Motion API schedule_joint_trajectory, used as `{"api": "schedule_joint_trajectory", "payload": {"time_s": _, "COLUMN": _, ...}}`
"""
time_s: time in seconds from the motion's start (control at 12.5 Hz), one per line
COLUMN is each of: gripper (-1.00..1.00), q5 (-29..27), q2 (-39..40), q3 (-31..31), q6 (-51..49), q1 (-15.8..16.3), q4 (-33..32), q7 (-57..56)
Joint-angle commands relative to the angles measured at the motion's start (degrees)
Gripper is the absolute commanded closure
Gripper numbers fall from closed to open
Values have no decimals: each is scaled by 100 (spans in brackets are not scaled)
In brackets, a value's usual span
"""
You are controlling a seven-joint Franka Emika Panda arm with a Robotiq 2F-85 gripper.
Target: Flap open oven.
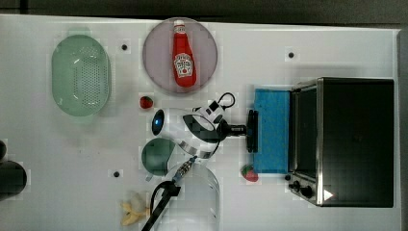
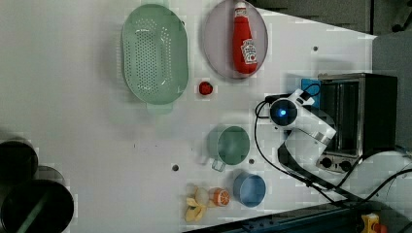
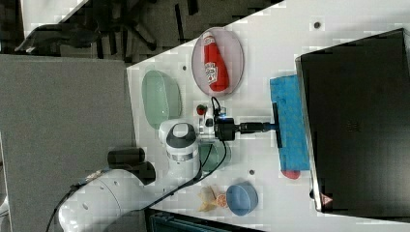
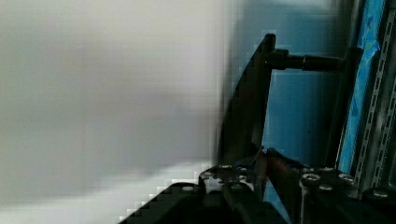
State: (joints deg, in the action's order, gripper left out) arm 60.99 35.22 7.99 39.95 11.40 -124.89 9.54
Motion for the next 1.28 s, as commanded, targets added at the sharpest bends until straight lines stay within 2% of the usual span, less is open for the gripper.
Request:
{"api": "schedule_joint_trajectory", "payload": {"time_s": 0.08, "gripper": 65, "q5": -343, "q2": -209, "q3": 13, "q6": 476, "q1": -68, "q4": 248, "q7": 343}}
{"api": "schedule_joint_trajectory", "payload": {"time_s": 0.16, "gripper": 65, "q5": -779, "q2": -329, "q3": -29, "q6": 651, "q1": -68, "q4": 243, "q7": 342}}
{"api": "schedule_joint_trajectory", "payload": {"time_s": 0.64, "gripper": 65, "q5": -4721, "q2": -1778, "q3": -44, "q6": 585, "q1": -130, "q4": 245, "q7": 338}}
{"api": "schedule_joint_trajectory", "payload": {"time_s": 0.72, "gripper": 65, "q5": -5174, "q2": -2088, "q3": -36, "q6": 442, "q1": -150, "q4": 247, "q7": 299}}
{"api": "schedule_joint_trajectory", "payload": {"time_s": 0.88, "gripper": 65, "q5": -5581, "q2": -2709, "q3": 17, "q6": 22, "q1": -170, "q4": 284, "q7": 289}}
{"api": "schedule_joint_trajectory", "payload": {"time_s": 1.28, "gripper": 65, "q5": -5655, "q2": -4013, "q3": 340, "q6": -1646, "q1": -178, "q4": 763, "q7": 293}}
